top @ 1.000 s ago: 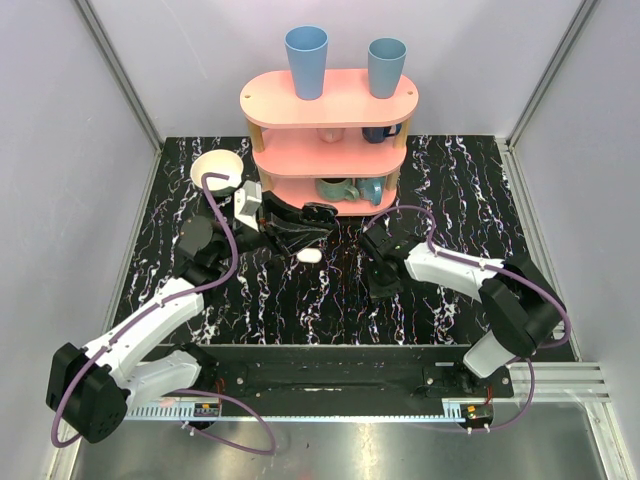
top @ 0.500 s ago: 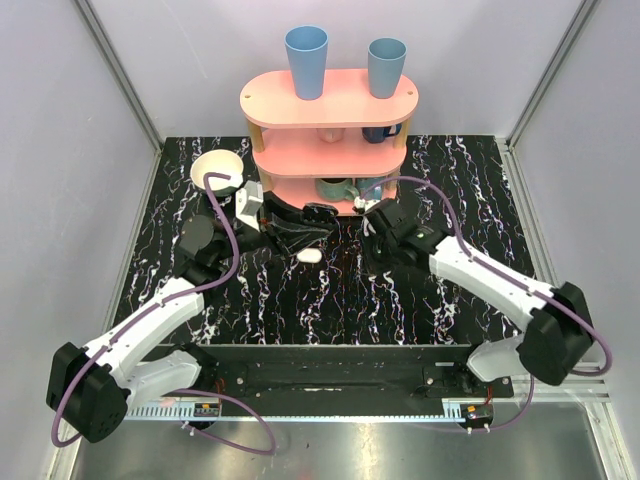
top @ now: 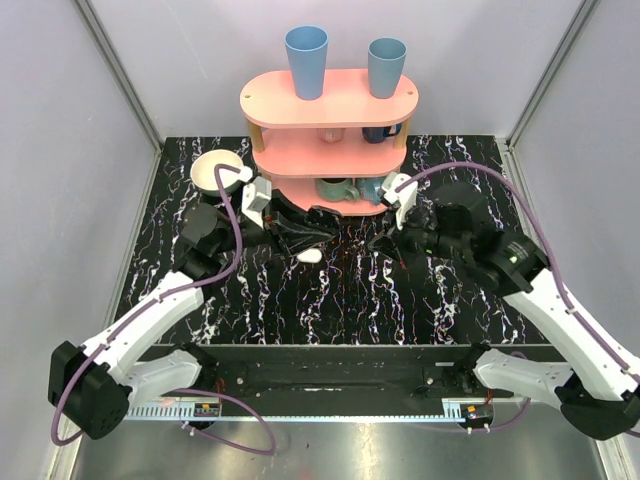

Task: Insert the wireless bluetooth earbuds into the charging case
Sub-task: Insert the left earbud into the left side groove of the charging case.

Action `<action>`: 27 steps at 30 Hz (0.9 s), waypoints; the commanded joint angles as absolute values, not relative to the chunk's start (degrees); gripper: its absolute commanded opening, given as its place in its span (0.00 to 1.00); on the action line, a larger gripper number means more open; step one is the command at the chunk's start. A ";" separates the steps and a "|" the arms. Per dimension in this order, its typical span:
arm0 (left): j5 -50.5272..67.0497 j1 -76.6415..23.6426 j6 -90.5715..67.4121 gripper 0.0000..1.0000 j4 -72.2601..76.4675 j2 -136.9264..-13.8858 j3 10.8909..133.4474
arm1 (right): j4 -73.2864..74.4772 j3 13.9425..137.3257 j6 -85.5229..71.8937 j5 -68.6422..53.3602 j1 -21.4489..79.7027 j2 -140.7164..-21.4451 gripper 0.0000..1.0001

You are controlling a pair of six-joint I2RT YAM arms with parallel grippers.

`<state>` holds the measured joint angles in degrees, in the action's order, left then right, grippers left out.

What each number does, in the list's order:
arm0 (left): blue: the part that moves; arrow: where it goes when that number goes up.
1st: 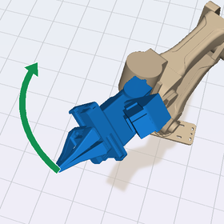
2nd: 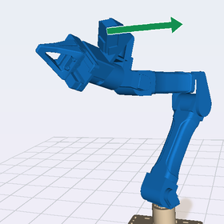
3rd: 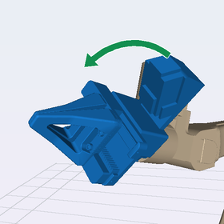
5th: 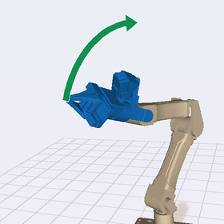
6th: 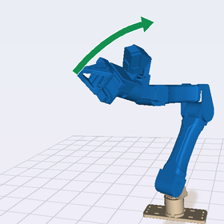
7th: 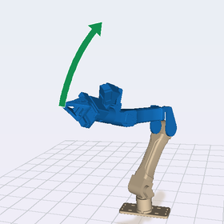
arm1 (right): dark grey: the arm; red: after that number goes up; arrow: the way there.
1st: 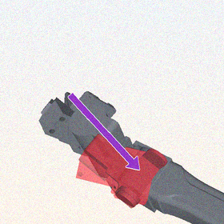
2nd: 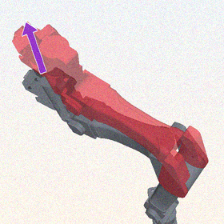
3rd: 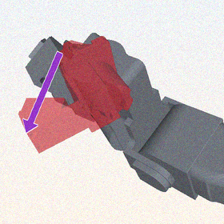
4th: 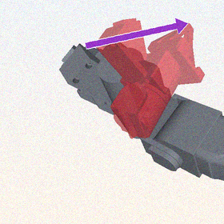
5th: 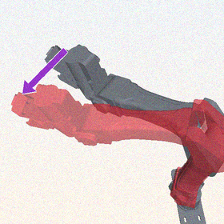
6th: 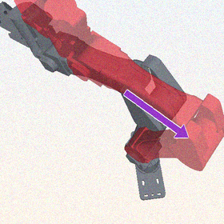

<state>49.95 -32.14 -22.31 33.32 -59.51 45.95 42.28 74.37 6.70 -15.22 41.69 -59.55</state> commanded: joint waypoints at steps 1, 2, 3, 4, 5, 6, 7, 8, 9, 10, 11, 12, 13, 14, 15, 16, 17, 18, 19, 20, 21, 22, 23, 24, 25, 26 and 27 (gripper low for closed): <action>55.89 -32.25 -23.02 0.00 34.71 -61.08 48.87 | 45.00 80.58 16.25 -23.01 42.19 -58.45 0.00; 57.55 -32.17 -23.38 0.00 35.33 -61.17 48.78 | 44.91 82.51 17.65 -23.98 42.10 -58.45 0.00; 58.35 -32.17 -23.81 0.00 36.12 -61.35 48.78 | 44.91 83.49 18.19 -24.95 42.19 -58.80 0.00; 59.14 -32.17 -24.25 0.00 37.86 -61.78 48.61 | 45.17 84.63 18.45 -27.14 42.10 -59.06 0.00; 60.63 -32.25 -24.87 0.00 38.49 -61.96 48.69 | 45.52 87.16 19.07 -28.29 42.10 -59.67 0.00; 61.43 -32.17 -25.05 0.00 38.76 -62.22 48.78 | 46.05 88.67 19.25 -29.52 42.19 -60.98 0.00; 62.13 -32.17 -25.05 0.00 39.28 -62.57 48.87 | 47.45 90.16 19.68 -31.45 42.19 -61.78 0.00; 63.79 -32.17 -25.14 0.00 39.72 -62.75 48.95 | 47.90 92.79 19.69 -32.16 42.10 -62.57 0.00; 64.50 -32.25 -25.22 0.00 39.90 -62.93 49.22 | 48.34 93.94 19.95 -33.21 42.10 -64.14 0.00; 65.12 -32.26 -25.22 0.00 39.90 -63.28 49.31 | 48.86 95.00 19.95 -35.57 42.10 -64.86 0.00; 66.52 -32.34 -25.22 0.00 39.90 -63.46 49.57 | 48.95 96.58 19.78 -36.73 42.10 -65.47 0.00; 67.14 -32.34 -25.14 0.00 39.82 -63.63 49.83 | 48.87 97.20 19.69 -37.96 42.10 -66.70 0.00; 67.76 -32.43 -25.22 0.00 39.64 -64.07 50.01 | 48.95 97.73 19.43 -39.97 42.10 -67.32 0.00; 68.46 -32.52 -25.22 0.00 39.46 -64.16 50.18 | 48.87 98.78 19.25 -40.60 42.19 -67.85 0.00; 68.64 -32.78 -25.14 0.00 39.38 -64.16 50.27 | 48.95 99.14 18.99 -41.21 42.10 -68.81 0.00; 68.90 -33.04 -25.05 0.00 39.38 -64.25 50.27 | 48.87 99.75 18.46 -42.44 42.10 -69.34 0.00; 69.43 -33.22 -24.70 0.00 39.29 -64.34 50.36 | 48.95 100.10 18.28 -42.97 42.10 -70.22 0.00; 69.61 -33.48 -24.44 0.00 38.68 -64.34 50.80 | 49.04 100.37 17.93 -43.67 42.19 -70.57 0.00; 69.87 -33.75 -24.35 0.00 38.50 -64.68 50.97 | 48.96 100.81 17.58 -45.16 42.19 -70.92 0.00; 70.31 -33.84 -24.00 0.00 38.24 -64.95 51.15 | 48.96 100.98 17.32 -45.78 42.10 -71.36 0.00; 70.40 -34.10 -23.91 0.00 37.88 -65.13 51.41 | 49.13 101.07 17.14 -46.40 42.10 -71.63 0.00; 70.57 -34.10 -23.82 0.00 37.88 -65.56 51.59 | 49.04 101.34 16.96 -47.19 42.10 -71.89 0.00; 70.75 -34.19 -23.82 0.00 37.88 -65.65 51.68 | 48.96 101.34 16.88 -47.55 42.19 -72.07 0.00; 70.93 -34.45 -23.82 0.00 37.71 -66.00 52.03 | 49.04 101.42 16.61 -48.24 42.10 -72.16 0.00; 70.93 -34.45 -23.73 0.00 37.53 -66.18 52.12 | 49.22 101.77 16.35 -48.60 42.10 -72.42 0.00; 71.10 -34.54 -23.73 0.00 37.44 -66.27 52.29 | 49.39 101.86 16.35 -48.69 42.19 -72.86 0.00; 71.19 -34.63 -23.73 0.00 37.27 -66.53 52.47 | 49.48 101.95 16.26 -49.13 42.19 -72.86 0.00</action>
